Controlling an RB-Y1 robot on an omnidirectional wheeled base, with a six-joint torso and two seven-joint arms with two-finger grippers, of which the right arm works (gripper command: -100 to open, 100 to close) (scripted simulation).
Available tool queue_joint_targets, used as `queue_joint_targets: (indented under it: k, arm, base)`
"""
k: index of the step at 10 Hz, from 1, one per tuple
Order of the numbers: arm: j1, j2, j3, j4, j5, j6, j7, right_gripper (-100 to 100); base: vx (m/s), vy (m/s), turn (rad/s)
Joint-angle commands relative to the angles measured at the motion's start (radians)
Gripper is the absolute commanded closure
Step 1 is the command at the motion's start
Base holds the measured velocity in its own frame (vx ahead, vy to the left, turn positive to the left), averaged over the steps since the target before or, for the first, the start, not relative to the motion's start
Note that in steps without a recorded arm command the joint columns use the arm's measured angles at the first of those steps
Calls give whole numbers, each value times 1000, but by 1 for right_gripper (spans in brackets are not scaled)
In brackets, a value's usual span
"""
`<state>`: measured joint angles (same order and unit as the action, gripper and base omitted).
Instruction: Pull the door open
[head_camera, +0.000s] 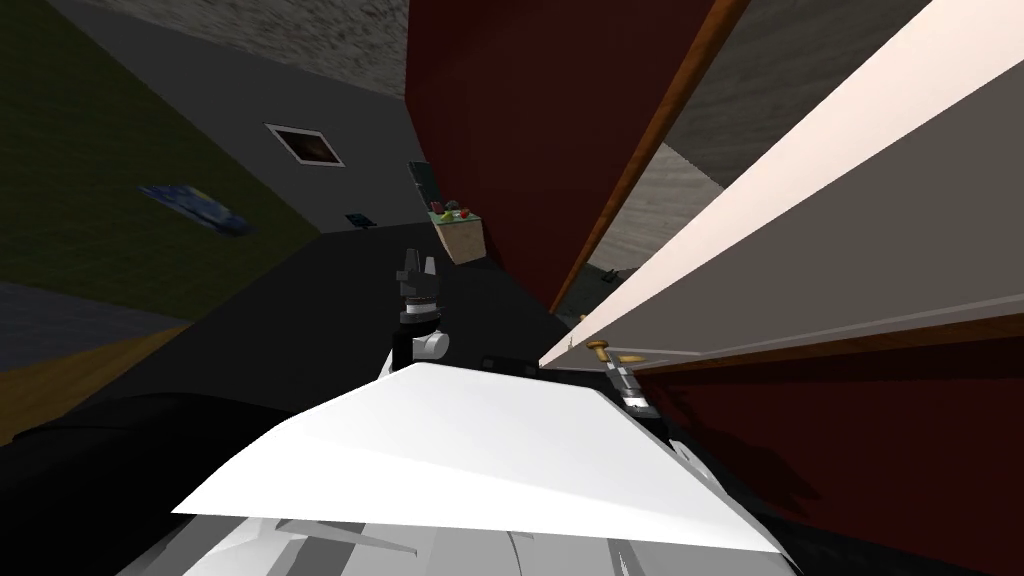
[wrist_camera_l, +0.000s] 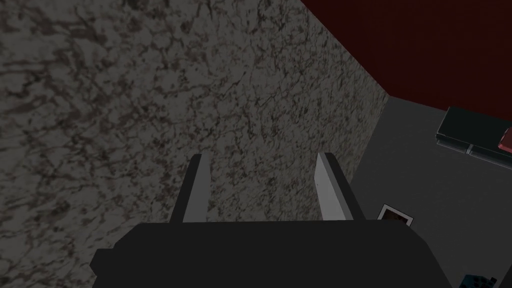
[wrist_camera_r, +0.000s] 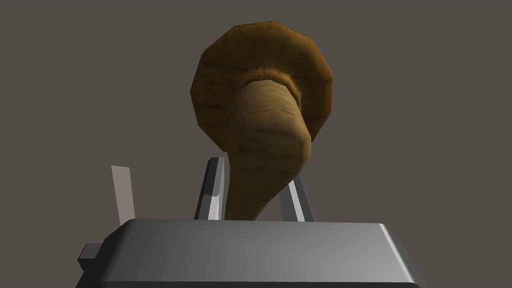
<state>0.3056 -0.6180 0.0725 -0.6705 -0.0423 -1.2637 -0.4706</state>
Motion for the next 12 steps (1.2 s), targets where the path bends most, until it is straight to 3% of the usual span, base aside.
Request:
queue_joint_targets:
  k: [1, 10, 12]
  arm:
    - [-5, -4, 1, 10, 2, -10, -2, 100]
    - [-36, -8, 13, 51, 13, -32, -13, 100]
    - [-40, -9, 14, 56, 15, -35, -14, 100]
  base:
    - [-206, -73, 165]
    - [-173, -58, 116]
    - [-3, -20, -52]
